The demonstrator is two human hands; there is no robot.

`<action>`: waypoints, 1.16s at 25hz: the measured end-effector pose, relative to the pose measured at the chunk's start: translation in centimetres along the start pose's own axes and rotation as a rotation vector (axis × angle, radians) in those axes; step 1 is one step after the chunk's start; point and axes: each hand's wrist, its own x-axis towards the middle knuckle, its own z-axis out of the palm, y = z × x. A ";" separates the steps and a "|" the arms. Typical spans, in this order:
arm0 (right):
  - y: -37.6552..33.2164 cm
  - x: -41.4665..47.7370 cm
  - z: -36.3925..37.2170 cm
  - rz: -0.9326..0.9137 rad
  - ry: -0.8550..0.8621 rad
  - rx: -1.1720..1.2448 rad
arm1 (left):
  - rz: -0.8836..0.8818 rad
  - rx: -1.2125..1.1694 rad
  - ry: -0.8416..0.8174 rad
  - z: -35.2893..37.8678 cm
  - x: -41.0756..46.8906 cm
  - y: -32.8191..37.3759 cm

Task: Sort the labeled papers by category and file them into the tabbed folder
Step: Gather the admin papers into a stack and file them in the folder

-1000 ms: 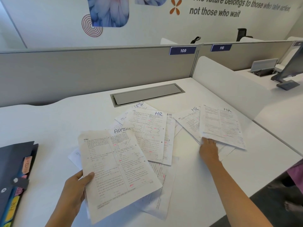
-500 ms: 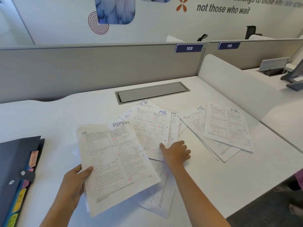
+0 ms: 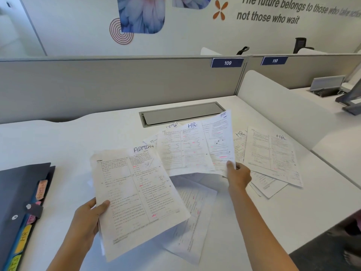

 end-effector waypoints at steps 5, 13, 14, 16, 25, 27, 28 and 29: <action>2.0 3.4 -2.1 0.220 0.090 0.264 | 0.001 -0.003 -0.010 0.0 -0.3 -0.1; 1.8 1.0 -0.7 0.418 -0.321 1.000 | -0.002 0.012 -0.004 0.1 -0.5 0.0; 1.8 0.3 0.1 0.448 -0.358 0.970 | 0.000 0.015 -0.003 0.1 -0.5 0.0; 1.7 -1.5 1.9 0.474 -0.416 0.810 | 0.004 0.021 -0.005 0.1 -0.5 0.0; 3.1 -5.9 6.8 -0.659 -0.569 -0.722 | 0.014 0.010 0.016 -0.7 -0.6 -0.2; 3.3 -5.4 7.1 -0.674 -0.521 -0.777 | 0.005 0.004 0.026 -0.9 -0.6 -0.3; 3.3 -5.2 7.2 -0.714 -0.489 -0.801 | -0.001 0.001 0.032 -1.0 -0.6 -0.4; 3.3 -5.1 7.1 -0.788 -0.448 -0.828 | -0.005 -0.003 0.037 -1.1 -0.6 -0.5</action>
